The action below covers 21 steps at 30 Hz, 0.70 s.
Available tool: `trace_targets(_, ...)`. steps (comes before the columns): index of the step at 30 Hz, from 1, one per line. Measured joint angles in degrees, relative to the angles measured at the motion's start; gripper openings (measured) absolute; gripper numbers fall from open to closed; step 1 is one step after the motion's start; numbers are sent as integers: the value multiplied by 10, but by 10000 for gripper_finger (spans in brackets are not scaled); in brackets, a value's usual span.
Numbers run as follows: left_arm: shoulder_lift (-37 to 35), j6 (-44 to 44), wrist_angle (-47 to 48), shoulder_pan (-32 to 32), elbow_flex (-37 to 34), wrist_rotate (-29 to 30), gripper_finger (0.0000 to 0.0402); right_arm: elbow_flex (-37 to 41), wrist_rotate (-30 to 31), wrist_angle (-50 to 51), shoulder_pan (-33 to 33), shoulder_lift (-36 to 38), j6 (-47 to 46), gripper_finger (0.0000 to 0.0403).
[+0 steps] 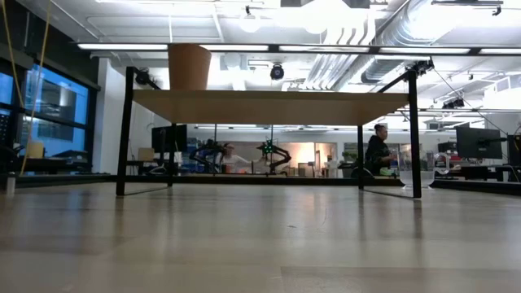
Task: Stack small to large cups/mugs on shelf
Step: Put the yellow cup on the shelf
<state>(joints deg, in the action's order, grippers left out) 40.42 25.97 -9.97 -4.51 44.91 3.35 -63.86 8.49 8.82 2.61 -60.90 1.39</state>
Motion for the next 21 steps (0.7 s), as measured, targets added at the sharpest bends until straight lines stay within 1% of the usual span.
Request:
trace_targets(3,1,19,63,0,21,6,17,0,0,0,0,0,0,0)
trace_targets(5,11,24,103,0,48,6,34,0,0,0,0,0,-1,0)
trace_targets(8,35,18,200,0,105,-2,70,0,0,0,0,0,0,0)
trace_targets(10,62,15,283,0,153,-15,100,0,0,0,0,0,-1,0)
trace_targets(12,98,15,370,0,206,-46,132,0,0,0,0,0,-1,0)
trace_targets(14,138,19,453,-3,260,-97,163,0,0,0,0,0,-1,0)
trace_targets(17,204,34,588,-32,341,-168,199,0,0,0,0,0,-1,0)
trace_targets(19,249,41,702,-64,386,-182,211,0,0,0,0,0,-1,0)
trace_targets(21,290,45,804,-106,418,-181,215,0,0,0,0,0,0,0)
